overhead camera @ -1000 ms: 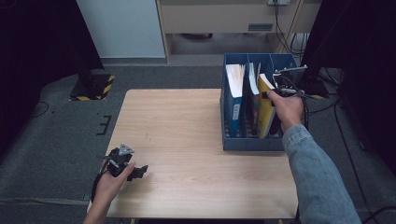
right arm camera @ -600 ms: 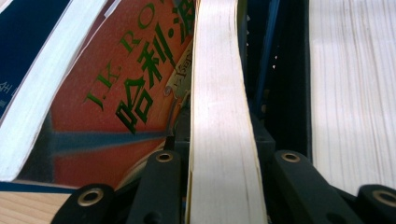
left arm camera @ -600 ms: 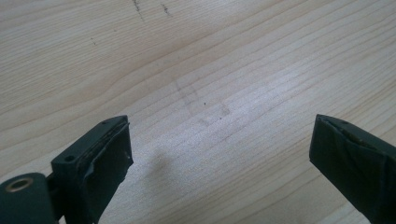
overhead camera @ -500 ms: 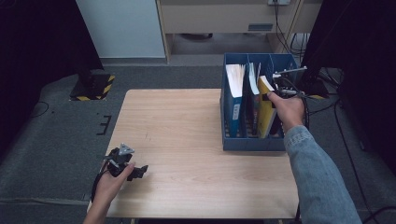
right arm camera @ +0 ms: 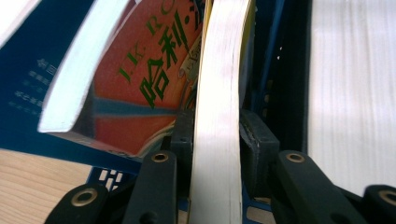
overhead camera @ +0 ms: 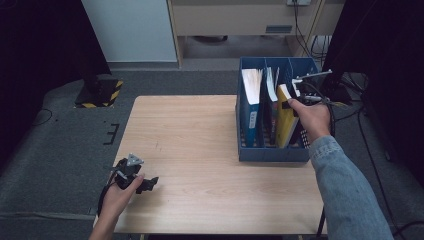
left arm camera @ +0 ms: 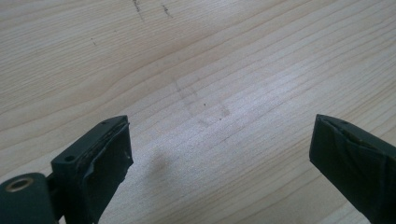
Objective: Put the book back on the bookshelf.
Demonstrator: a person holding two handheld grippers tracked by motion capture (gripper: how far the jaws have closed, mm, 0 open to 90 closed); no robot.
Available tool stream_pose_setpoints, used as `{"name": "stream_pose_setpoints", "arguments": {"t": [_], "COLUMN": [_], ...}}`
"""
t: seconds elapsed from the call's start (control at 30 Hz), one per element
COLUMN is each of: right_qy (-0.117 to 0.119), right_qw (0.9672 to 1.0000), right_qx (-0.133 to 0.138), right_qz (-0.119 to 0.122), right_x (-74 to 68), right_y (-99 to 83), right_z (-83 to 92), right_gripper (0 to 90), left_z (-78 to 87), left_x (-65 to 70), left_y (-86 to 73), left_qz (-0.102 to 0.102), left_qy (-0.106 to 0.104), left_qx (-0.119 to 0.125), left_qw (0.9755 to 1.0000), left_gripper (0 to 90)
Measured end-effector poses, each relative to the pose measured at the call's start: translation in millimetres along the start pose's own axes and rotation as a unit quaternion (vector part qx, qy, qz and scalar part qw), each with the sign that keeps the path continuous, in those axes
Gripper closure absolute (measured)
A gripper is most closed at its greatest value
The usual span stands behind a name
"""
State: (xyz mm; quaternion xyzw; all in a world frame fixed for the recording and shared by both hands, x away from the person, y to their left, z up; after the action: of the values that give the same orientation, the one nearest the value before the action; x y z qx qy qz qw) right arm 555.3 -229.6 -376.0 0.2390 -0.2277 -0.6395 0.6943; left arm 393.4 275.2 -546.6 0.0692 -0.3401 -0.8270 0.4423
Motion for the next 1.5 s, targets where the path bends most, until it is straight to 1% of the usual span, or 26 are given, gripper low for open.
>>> {"name": "stream_pose_setpoints", "arguments": {"t": [0.1, 0.23, 0.43, 0.53, 0.7, 0.77, 0.8, 0.93, 1.03, 1.13, 1.17, 1.33, 1.4, 1.5], "right_qy": [0.002, 0.002, 0.002, -0.004, -0.008, -0.007, -0.008, -0.011, -0.013, -0.016, -0.016, -0.029, -0.034, -0.036], "right_qw": [1.0, 1.0, 1.0, 1.0, 0.9999, 0.9999, 0.9999, 0.9998, 0.9997, 0.9995, 0.9995, 0.9989, 0.9986, 0.9984], "right_qx": [0.001, 0.003, 0.006, 0.008, 0.01, 0.011, 0.01, 0.014, 0.023, 0.027, 0.027, 0.035, 0.039, 0.045], "right_qz": [-0.002, 0.0, -0.001, -0.002, -0.002, 0.002, 0.0, 0.0, 0.003, 0.007, 0.006, 0.008, 0.003, 0.002], "right_x": [1.1, 0.6, 1.1, 0.7, 0.0, -0.1, -0.4, -2.0, -3.7, -6.2, -7.0, -8.5, -8.9, -10.2], "right_y": [0.2, 0.6, 1.2, 1.6, 2.6, 3.7, 4.3, 9.1, 14.5, 19.8, 21.5, 30.0, 32.6, 36.2], "right_z": [3.3, 5.9, 5.9, 6.2, 6.4, 6.1, 6.2, 6.3, 6.8, 6.4, 6.0, 0.2, -2.5, -6.6], "right_gripper": [70.4, 70.8, 71.3, 72.2, 73.4, 73.6, 73.7, 74.0, 74.1, 74.2, 74.2, 74.2, 74.3, 74.2], "left_z": [0.2, 0.3, -0.1, 0.1, -0.4, -0.4, -0.2, 0.0, 0.4, 0.5, 0.5, 0.8, 0.8, 0.7], "left_x": [0.0, -0.1, -0.3, -0.4, -0.3, -0.4, -0.7, -0.9, -1.3, -1.9, -1.8, -1.9, -2.1, -2.6], "left_y": [0.0, -0.4, -0.5, -0.8, -0.8, -1.0, -0.9, -1.0, -1.4, -1.5, -1.5, -1.9, -2.0, -2.5], "left_qz": [0.0, 0.002, 0.003, 0.003, 0.004, 0.005, 0.004, 0.006, 0.008, 0.009, 0.009, 0.008, 0.01, 0.011], "left_qy": [0.0, 0.0, -0.002, -0.001, -0.002, -0.002, -0.001, -0.002, -0.002, -0.002, -0.002, -0.004, -0.005, -0.005], "left_qx": [0.0, 0.001, 0.001, 0.0, 0.0, -0.001, -0.001, -0.001, 0.001, 0.001, 0.001, -0.001, 0.0, 0.0], "left_qw": [1.0, 1.0, 1.0, 1.0, 1.0, 1.0, 1.0, 1.0, 1.0, 1.0, 1.0, 1.0, 0.9999, 0.9999], "left_gripper": [5.4, 5.3, 5.3, 5.3, 5.3, 5.3, 5.3, 5.3, 5.3, 5.3, 5.3, 5.3, 5.3, 5.3]}}
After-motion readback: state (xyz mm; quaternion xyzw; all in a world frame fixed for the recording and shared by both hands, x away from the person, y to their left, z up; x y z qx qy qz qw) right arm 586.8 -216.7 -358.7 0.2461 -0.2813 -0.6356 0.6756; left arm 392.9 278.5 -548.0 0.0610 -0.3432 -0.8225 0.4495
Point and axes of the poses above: each handheld gripper's, and its own axes: z roughly backward along the jaws, y roughly out of its top, x roughly to its right, the point moved 6 cm from there along -z, roughly forward along the jaws, and after that the axes turned 14 degrees about -y, right-handed, at the moved point
